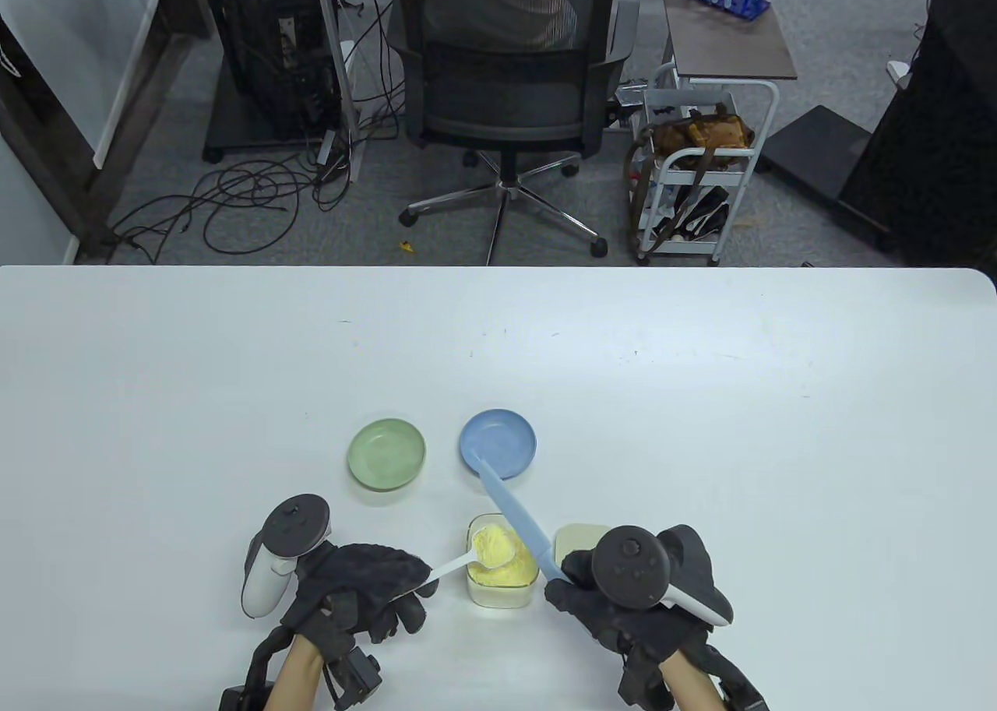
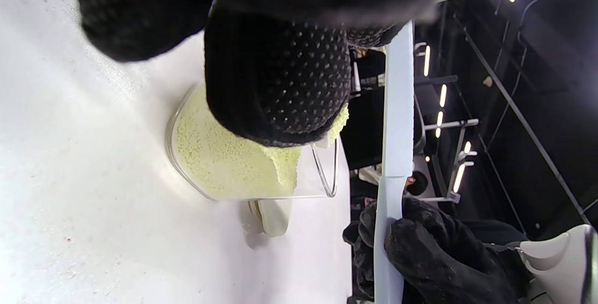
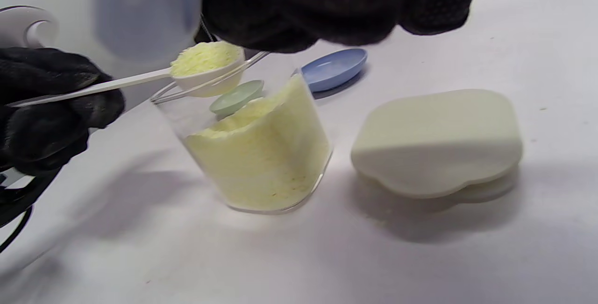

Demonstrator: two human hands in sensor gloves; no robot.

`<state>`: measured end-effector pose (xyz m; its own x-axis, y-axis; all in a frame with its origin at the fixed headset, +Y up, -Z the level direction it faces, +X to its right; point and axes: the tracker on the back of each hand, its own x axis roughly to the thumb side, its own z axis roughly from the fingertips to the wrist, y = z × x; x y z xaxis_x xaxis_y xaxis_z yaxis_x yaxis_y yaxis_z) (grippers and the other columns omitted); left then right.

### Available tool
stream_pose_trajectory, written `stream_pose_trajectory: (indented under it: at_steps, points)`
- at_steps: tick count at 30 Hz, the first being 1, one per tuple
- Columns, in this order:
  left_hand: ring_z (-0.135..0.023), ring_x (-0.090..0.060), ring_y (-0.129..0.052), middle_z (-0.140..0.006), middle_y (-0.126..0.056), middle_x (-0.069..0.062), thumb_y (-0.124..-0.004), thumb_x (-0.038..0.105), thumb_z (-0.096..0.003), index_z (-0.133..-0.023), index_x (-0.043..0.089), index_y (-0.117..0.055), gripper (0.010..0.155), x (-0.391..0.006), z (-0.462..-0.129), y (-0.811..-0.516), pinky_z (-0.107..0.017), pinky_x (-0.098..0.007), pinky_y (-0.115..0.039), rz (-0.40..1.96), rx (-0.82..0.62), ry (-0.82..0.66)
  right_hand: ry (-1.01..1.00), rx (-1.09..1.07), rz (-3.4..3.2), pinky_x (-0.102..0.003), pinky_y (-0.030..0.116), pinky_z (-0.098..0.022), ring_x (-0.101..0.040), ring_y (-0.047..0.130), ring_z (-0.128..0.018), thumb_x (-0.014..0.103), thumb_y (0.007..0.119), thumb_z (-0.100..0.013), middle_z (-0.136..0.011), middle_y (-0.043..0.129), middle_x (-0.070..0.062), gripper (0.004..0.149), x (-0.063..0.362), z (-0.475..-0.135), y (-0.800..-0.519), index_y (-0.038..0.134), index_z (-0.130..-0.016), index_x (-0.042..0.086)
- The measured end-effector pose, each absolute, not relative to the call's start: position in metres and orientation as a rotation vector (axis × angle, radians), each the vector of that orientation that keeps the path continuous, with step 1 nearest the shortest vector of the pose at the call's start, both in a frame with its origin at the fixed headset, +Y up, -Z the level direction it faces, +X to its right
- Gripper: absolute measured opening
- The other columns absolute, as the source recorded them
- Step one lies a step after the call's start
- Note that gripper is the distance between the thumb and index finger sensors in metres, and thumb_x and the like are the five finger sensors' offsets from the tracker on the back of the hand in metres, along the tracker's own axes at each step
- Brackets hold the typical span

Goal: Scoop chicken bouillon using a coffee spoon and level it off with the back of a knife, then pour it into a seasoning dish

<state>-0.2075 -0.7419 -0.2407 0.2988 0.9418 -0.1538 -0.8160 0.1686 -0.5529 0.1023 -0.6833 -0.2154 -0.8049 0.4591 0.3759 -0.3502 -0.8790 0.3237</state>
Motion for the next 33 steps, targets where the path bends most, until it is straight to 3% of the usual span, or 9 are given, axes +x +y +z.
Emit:
stream_pose_trajectory:
  at_steps: [12, 33]
  points:
    - [0.010, 0.002, -0.093, -0.025, -0.106, -0.020, -0.082, 0.029, -0.0468, -0.062, -0.011, -0.091, 0.043, -0.208, -0.241, -0.743, -0.017, -0.030, -0.087, 1.298, -0.625, -0.243, 0.383, 0.737, 2.685, -0.059, 0.068, -0.053, -0.019, 0.085, -0.027, 0.040, 0.074, -0.049, -0.052, 0.087, -0.011, 0.044, 0.073, -0.212, -0.700, 0.073, -0.075, 0.004]
    - [0.009, 0.001, -0.092, -0.025, -0.106, -0.020, -0.082, 0.029, -0.0470, -0.063, -0.010, -0.091, 0.043, -0.210, -0.242, -0.745, -0.017, -0.030, -0.086, 1.305, -0.629, -0.242, 0.320, 0.451, 2.650, -0.060, 0.067, -0.053, -0.021, 0.085, -0.026, 0.038, 0.076, -0.048, -0.051, 0.087, -0.014, 0.044, 0.142, -0.217, -0.708, 0.075, -0.074, 0.003]
